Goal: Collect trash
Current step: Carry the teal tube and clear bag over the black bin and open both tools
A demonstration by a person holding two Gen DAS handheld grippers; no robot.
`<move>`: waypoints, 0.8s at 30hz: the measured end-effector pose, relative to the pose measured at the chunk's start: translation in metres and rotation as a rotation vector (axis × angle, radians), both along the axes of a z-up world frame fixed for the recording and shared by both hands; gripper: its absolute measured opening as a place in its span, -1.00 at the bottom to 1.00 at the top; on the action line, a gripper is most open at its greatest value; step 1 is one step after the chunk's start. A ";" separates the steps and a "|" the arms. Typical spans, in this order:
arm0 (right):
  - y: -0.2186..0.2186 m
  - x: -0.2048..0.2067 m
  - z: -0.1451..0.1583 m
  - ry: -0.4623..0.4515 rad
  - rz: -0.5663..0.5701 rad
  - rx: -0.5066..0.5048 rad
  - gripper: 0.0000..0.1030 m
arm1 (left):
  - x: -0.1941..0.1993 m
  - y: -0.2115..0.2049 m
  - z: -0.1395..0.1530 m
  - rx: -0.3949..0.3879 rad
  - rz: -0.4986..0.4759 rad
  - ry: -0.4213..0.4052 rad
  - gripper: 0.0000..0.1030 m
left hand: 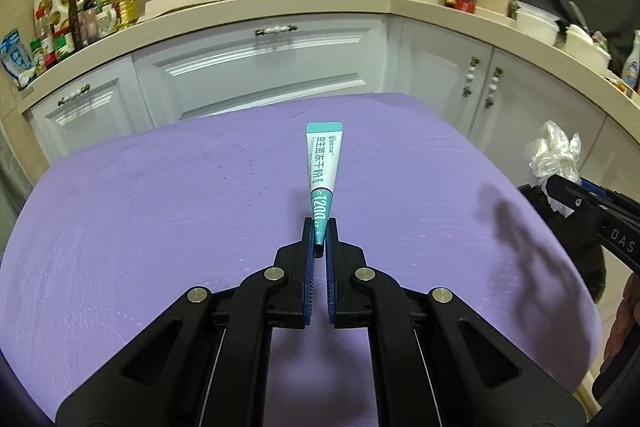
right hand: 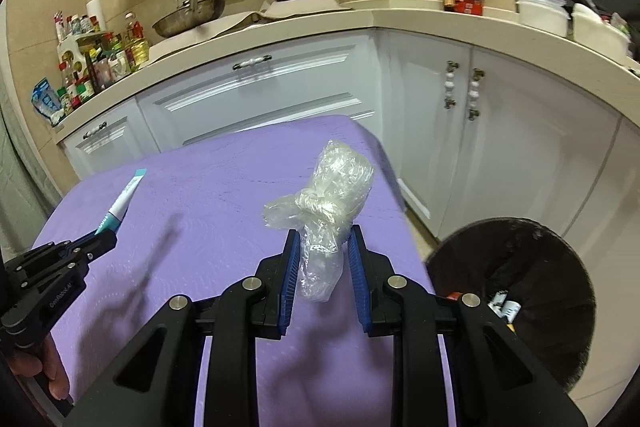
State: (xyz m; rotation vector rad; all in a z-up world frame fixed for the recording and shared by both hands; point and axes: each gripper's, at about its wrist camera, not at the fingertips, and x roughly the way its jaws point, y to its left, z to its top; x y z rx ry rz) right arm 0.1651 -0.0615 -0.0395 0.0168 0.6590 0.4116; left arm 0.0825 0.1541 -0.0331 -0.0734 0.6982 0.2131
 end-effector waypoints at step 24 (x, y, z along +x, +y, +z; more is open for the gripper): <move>-0.155 -0.036 -0.004 -0.031 -0.311 0.008 -0.50 | 0.023 -0.170 0.012 0.033 -0.354 -0.042 -0.90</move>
